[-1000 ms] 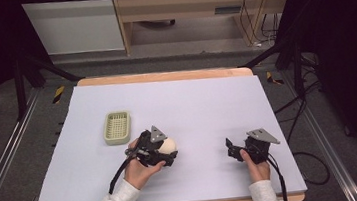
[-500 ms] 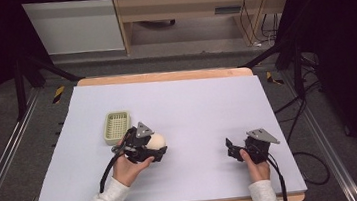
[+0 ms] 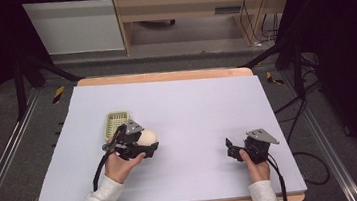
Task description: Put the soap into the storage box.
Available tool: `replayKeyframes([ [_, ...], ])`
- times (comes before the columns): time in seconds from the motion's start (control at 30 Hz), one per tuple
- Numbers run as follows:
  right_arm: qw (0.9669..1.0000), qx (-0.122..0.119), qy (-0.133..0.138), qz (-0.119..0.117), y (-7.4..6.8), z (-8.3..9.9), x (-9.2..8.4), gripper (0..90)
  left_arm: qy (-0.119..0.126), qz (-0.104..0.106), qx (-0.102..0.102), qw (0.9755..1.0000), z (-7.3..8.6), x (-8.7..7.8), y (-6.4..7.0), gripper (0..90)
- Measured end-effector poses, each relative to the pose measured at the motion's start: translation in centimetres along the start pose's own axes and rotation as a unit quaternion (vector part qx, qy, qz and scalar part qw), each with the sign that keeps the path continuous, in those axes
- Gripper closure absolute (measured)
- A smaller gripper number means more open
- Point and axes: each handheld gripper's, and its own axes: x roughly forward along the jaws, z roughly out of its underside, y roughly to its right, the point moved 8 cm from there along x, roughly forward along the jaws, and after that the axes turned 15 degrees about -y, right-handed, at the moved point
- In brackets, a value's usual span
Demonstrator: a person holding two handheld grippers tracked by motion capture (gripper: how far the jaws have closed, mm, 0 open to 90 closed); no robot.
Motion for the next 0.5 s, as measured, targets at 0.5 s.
replayKeyframes([
  [0.5,1.0000,0.000,-0.003,-0.002,0.0,0.0,0.0,3.3,0.030,-0.008,-0.045,0.9985,-0.4,-2.2,-3.5,24.1],
])
